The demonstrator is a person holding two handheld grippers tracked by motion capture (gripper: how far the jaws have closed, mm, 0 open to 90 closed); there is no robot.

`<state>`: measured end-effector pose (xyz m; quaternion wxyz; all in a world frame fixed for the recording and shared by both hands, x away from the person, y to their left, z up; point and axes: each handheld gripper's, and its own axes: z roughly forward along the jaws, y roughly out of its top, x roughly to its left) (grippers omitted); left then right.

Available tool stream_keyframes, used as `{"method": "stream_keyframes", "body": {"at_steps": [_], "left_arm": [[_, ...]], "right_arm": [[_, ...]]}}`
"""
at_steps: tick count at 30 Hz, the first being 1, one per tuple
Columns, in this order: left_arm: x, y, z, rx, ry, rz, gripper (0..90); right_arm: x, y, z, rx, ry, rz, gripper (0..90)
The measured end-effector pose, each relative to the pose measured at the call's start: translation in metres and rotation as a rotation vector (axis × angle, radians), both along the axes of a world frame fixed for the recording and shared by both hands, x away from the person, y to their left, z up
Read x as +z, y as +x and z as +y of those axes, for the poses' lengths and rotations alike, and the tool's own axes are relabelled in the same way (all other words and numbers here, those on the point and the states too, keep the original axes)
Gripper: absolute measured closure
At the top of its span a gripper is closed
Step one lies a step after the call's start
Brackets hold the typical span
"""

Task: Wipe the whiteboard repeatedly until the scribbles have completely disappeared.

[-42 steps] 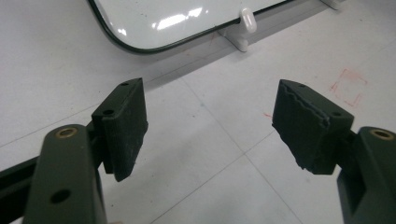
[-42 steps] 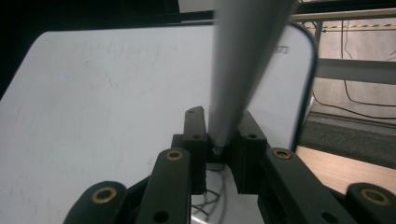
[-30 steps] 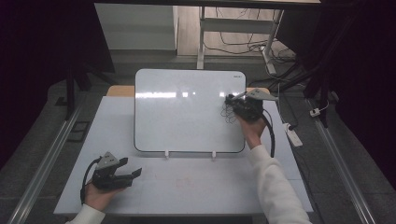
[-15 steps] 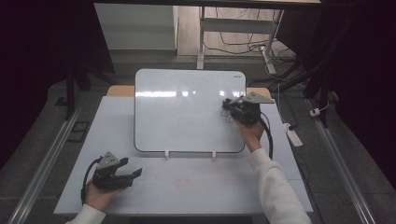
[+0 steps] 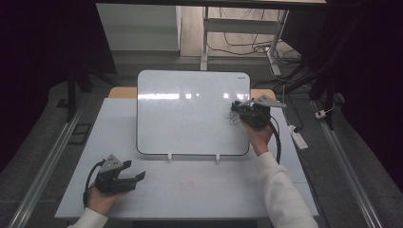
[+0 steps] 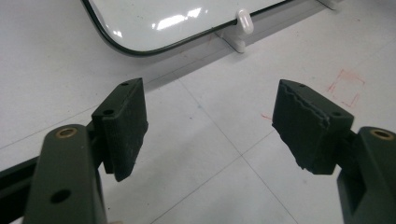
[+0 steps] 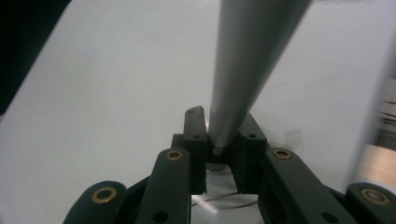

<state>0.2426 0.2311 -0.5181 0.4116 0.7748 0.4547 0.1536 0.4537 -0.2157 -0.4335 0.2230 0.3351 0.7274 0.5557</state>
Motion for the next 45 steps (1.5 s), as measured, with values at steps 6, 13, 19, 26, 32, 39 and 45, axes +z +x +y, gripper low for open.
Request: {"method": "stream_keyframes", "body": {"at_steps": [6, 13, 19, 26, 32, 39, 45], "left_arm": [[-0.001, 0.0, 0.002, 0.008, -0.001, 0.003, 26.8], [-0.001, 0.0, 0.004, 0.013, -0.005, 0.002, 26.7], [0.001, -0.001, 0.001, 0.008, -0.002, -0.003, 26.8], [0.0, 0.0, 0.002, 0.011, -0.002, 0.001, 26.7], [-0.001, 0.0, 0.003, 0.014, -0.003, 0.003, 26.7], [0.0, 0.0, 0.0, 0.008, 0.001, -0.001, 26.7], [-0.001, 0.001, 0.003, 0.015, -0.003, 0.003, 26.7]], "right_arm": [[-0.003, -0.005, 0.014, 0.079, -0.102, -0.027, 77.9], [-0.014, -0.016, 0.02, 0.134, -0.114, 0.004, 77.9], [-0.007, -0.01, -0.004, 0.004, -0.033, -0.009, 77.9], [-0.012, -0.018, 0.004, 0.063, -0.113, -0.028, 77.9], [-0.016, -0.022, 0.004, 0.098, -0.13, -0.005, 77.9], [0.005, 0.002, -0.026, -0.071, 0.0, -0.033, 78.0], [0.0, -0.001, 0.001, 0.057, -0.076, -0.033, 78.0]]}}
